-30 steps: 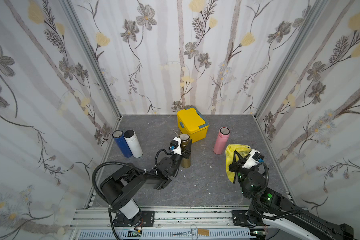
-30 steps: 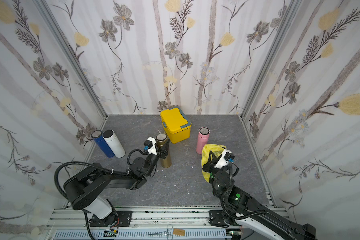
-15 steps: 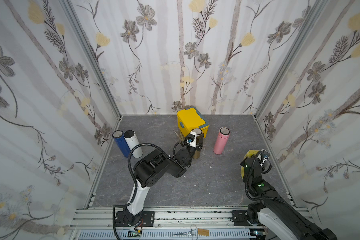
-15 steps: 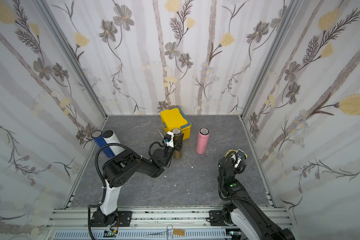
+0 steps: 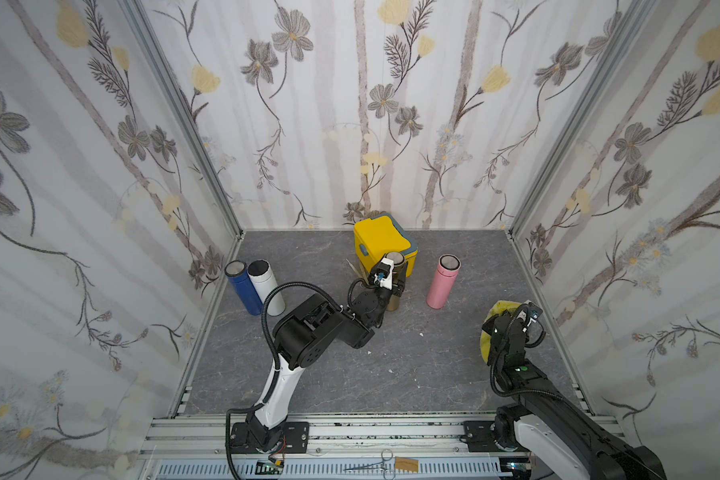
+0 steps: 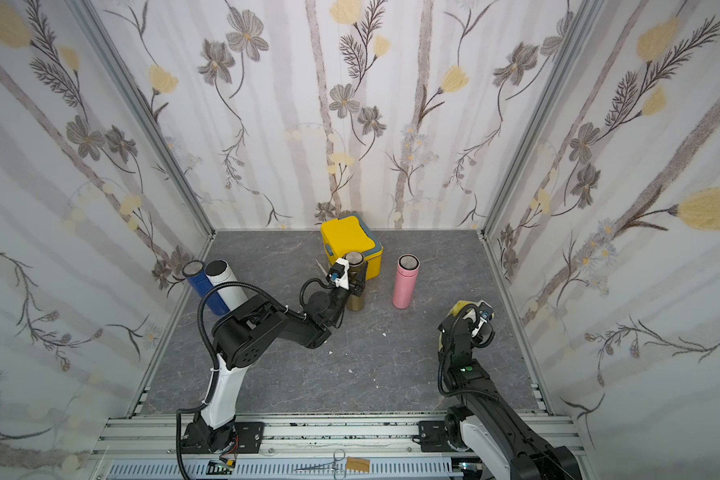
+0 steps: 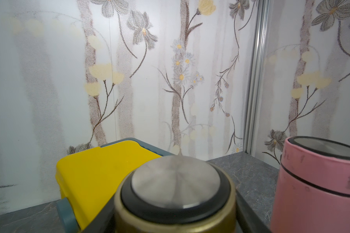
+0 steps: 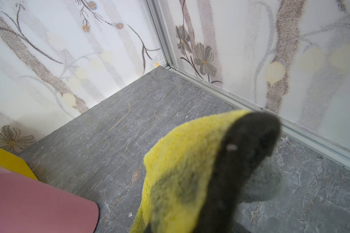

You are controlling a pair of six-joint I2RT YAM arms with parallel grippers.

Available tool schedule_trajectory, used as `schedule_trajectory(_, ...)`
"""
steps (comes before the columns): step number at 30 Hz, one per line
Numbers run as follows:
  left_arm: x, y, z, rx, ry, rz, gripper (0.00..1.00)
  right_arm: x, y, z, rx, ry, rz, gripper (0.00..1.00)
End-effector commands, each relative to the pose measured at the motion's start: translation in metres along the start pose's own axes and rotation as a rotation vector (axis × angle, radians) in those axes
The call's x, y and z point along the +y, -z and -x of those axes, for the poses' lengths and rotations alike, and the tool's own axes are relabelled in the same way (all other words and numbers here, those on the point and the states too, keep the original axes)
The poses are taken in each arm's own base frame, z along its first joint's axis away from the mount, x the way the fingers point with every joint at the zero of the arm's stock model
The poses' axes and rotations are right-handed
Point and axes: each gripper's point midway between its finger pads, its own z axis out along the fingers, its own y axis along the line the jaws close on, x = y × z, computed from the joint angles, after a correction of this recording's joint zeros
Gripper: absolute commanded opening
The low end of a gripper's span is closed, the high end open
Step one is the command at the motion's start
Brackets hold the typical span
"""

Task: Wipe the surface of the thermos
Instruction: Place the thermos at the center of the board.

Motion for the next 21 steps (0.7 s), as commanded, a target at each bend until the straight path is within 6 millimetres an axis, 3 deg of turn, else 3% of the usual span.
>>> schedule_trajectory(1,0.013,0.004,0.04,-0.148,0.05,0.051,0.2,0.008,-0.001,0.009,-0.027,-0.029,0.023,0.0)
schedule_trajectory(2,0.013,0.005,0.04,-0.15,0.048,0.049,0.26,0.008,-0.001,0.009,-0.025,-0.027,0.022,0.0)
schedule_trajectory(6,0.012,0.009,0.042,-0.156,0.055,0.034,0.69,0.008,-0.002,0.008,-0.023,-0.024,0.021,0.0)
schedule_trajectory(10,0.013,0.011,0.049,-0.163,0.073,0.032,1.0,0.008,-0.002,0.008,-0.023,-0.026,0.022,0.0)
schedule_trajectory(16,0.018,0.028,0.073,-0.188,0.11,0.021,1.0,0.009,-0.002,0.009,-0.023,-0.026,0.026,0.0)
schedule_trajectory(21,0.032,0.052,0.106,-0.214,0.131,0.07,1.0,0.01,-0.002,0.008,-0.02,-0.025,0.032,0.0)
